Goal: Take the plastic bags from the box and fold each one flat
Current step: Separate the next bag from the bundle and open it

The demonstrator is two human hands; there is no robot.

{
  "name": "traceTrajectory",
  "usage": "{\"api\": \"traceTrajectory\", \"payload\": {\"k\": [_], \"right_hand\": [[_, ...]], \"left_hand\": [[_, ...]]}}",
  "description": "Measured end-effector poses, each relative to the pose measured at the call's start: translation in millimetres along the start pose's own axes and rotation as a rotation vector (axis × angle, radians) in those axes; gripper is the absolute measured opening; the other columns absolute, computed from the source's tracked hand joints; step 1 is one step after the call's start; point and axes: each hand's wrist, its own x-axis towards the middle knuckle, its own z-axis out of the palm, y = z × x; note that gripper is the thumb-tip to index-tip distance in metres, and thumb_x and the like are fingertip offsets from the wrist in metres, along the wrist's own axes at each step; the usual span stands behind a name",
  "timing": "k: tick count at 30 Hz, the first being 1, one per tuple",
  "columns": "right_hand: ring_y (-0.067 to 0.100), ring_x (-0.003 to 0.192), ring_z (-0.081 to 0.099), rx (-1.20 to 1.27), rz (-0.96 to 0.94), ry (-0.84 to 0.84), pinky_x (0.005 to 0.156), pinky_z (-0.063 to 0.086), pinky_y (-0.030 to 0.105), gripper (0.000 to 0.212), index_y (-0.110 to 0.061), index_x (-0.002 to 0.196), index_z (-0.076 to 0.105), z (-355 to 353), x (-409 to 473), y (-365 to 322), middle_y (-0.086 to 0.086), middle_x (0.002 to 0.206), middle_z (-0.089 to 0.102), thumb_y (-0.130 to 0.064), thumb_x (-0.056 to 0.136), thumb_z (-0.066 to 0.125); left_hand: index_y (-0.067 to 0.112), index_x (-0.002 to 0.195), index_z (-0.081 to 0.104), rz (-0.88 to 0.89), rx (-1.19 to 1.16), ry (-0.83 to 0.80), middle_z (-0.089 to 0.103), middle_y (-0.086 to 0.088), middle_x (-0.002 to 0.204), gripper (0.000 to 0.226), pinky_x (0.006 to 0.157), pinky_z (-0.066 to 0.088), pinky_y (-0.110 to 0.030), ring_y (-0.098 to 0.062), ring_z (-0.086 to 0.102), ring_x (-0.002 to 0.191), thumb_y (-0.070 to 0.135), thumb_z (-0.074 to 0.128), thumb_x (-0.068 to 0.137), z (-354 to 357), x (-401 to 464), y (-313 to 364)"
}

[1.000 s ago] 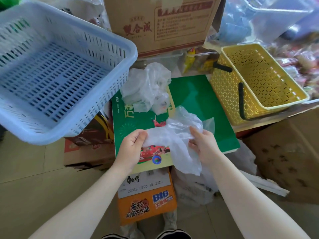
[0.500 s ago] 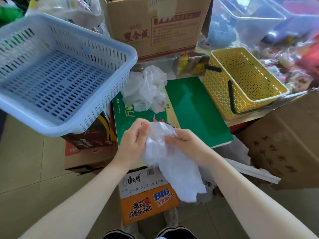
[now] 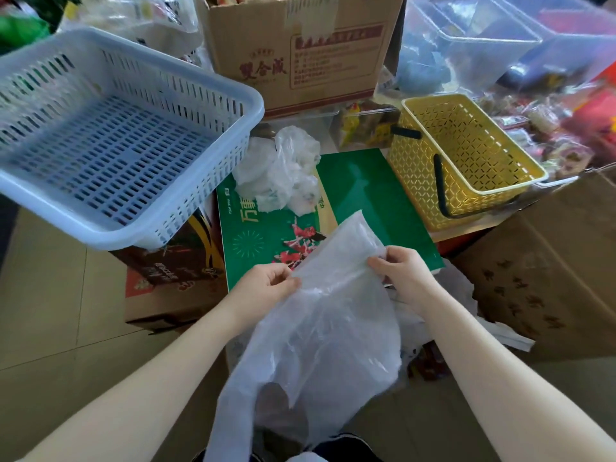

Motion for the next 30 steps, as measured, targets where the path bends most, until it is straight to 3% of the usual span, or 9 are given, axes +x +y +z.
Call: {"api": "traceTrajectory", "payload": {"k": [5, 8, 11, 14, 17, 20, 24, 27, 30], "right_hand": [[0.011, 0.082, 0.062, -0.063, -0.153, -0.078, 0.070, 0.049, 0.026, 0.022, -0.016, 0.101, 0.056, 13, -2, -14, -0.004, 0.092, 0.064, -0.020, 0.082, 0.068], [0.007, 0.056, 0.047, -0.077, -0.266, -0.009, 0.054, 0.037, 0.021, 0.020, -0.006, 0.079, 0.053, 17, 2, -29, -0.006, 0.064, 0.053, -0.019, 0.085, 0.066], [0.005, 0.045, 0.038, 0.058, -0.237, 0.096, 0.042, 0.033, 0.017, 0.021, -0.004, 0.076, 0.048, 12, 13, -35, -0.001, 0.058, 0.042, -0.015, 0.087, 0.063], [0.007, 0.040, 0.035, 0.148, -0.176, 0.160, 0.041, 0.033, 0.018, 0.020, -0.002, 0.080, 0.051, 2, 22, -33, 0.000, 0.054, 0.039, -0.017, 0.088, 0.060], [0.013, 0.046, 0.042, 0.165, -0.112, 0.172, 0.049, 0.038, 0.025, 0.023, 0.002, 0.087, 0.053, -7, 29, -27, 0.006, 0.057, 0.046, -0.020, 0.090, 0.059], [0.022, 0.059, 0.049, 0.085, -0.070, 0.153, 0.054, 0.044, 0.031, 0.029, 0.006, 0.091, 0.053, -17, 33, -23, 0.014, 0.073, 0.054, -0.022, 0.088, 0.061], [0.023, 0.057, 0.049, -0.036, -0.051, 0.178, 0.054, 0.043, 0.034, 0.027, -0.001, 0.080, 0.052, -26, 37, -17, 0.015, 0.071, 0.055, -0.025, 0.086, 0.063], [0.023, 0.067, 0.052, 0.035, -0.020, 0.123, 0.063, 0.046, 0.038, 0.024, -0.002, 0.082, 0.054, -23, 34, -16, 0.014, 0.076, 0.056, -0.024, 0.086, 0.063], [0.020, 0.070, 0.058, 0.037, -0.055, -0.053, 0.067, 0.049, 0.034, 0.019, -0.003, 0.087, 0.058, -13, 24, -26, 0.007, 0.079, 0.062, -0.021, 0.089, 0.061]], "left_hand": [[0.015, 0.071, 0.059, 0.038, 0.189, 0.031, 0.052, 0.002, 0.062, 0.022, 0.059, 0.033, -0.028, -0.011, 0.042, 0.058, 0.025, 0.057, 0.090, 3, 2, 1], [0.016, 0.068, 0.056, 0.046, 0.174, 0.102, 0.053, -0.004, 0.063, 0.026, 0.057, 0.032, -0.028, -0.013, 0.042, 0.058, 0.031, 0.056, 0.090, 0, 4, 2], [0.016, 0.076, 0.060, 0.035, 0.153, 0.179, 0.060, -0.008, 0.069, 0.020, 0.059, 0.034, -0.028, -0.012, 0.047, 0.060, 0.031, 0.057, 0.090, -2, 2, -1], [0.020, 0.083, 0.060, -0.066, 0.077, 0.072, 0.064, 0.006, 0.074, 0.012, 0.061, 0.039, -0.016, 0.003, 0.053, 0.061, 0.031, 0.064, 0.084, -1, -6, -7], [0.025, 0.082, 0.060, -0.083, 0.088, -0.033, 0.062, 0.009, 0.077, 0.006, 0.075, 0.044, -0.026, -0.001, 0.055, 0.071, 0.027, 0.062, 0.087, 1, -10, -17], [0.020, 0.085, 0.058, -0.034, 0.142, 0.095, 0.056, 0.009, 0.073, 0.011, 0.062, 0.037, -0.019, 0.004, 0.048, 0.060, 0.020, 0.051, 0.093, -4, -3, -17], [0.020, 0.090, 0.053, -0.082, 0.522, 0.241, 0.055, -0.001, 0.068, 0.012, 0.051, 0.031, -0.029, -0.021, 0.051, 0.063, 0.023, 0.043, 0.096, -8, 15, -21], [0.018, 0.124, 0.047, -0.078, 0.812, 0.288, 0.058, -0.008, 0.118, 0.030, 0.086, 0.043, -0.037, -0.026, 0.053, 0.109, 0.027, 0.046, 0.095, -1, 26, -18], [0.012, 0.143, 0.025, 0.255, 0.662, 0.285, 0.030, -0.007, 0.148, 0.066, 0.112, 0.019, -0.033, -0.021, 0.026, 0.136, 0.033, 0.057, 0.089, 16, 41, 8]]}}
